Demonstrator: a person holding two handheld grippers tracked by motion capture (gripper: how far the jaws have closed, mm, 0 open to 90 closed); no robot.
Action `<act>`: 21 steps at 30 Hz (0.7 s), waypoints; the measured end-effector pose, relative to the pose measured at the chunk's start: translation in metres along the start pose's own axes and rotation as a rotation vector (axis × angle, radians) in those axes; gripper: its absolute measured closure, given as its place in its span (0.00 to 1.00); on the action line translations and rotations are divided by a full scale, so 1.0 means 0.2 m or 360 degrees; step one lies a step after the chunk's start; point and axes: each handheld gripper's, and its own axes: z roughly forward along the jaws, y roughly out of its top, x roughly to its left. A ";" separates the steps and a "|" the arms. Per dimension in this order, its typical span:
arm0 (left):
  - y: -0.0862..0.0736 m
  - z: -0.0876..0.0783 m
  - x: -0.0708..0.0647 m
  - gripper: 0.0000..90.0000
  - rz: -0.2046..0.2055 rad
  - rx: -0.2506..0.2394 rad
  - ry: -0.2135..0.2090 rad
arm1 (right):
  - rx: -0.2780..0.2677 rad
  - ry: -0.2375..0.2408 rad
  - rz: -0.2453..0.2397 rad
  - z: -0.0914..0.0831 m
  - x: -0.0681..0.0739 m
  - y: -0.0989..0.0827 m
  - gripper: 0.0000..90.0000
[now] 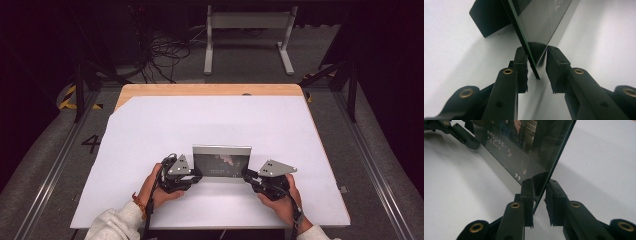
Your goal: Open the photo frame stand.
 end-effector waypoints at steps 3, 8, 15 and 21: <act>0.00 0.00 0.00 0.79 -0.0011 -0.0007 0.0000 | 0.0001 0.0000 -0.0009 0.00 0.00 0.00 0.86; 0.00 0.00 0.01 0.79 -0.0008 -0.0009 0.0004 | 0.0005 0.0002 -0.0015 0.00 0.00 0.00 0.86; -0.01 -0.06 0.02 0.80 -0.0019 -0.0055 0.0017 | 0.0013 0.0000 -0.0046 -0.02 0.00 0.01 0.82; -0.03 -0.11 0.00 0.79 0.0010 -0.0047 0.0039 | 0.0019 0.0000 -0.0072 -0.04 0.01 0.02 0.76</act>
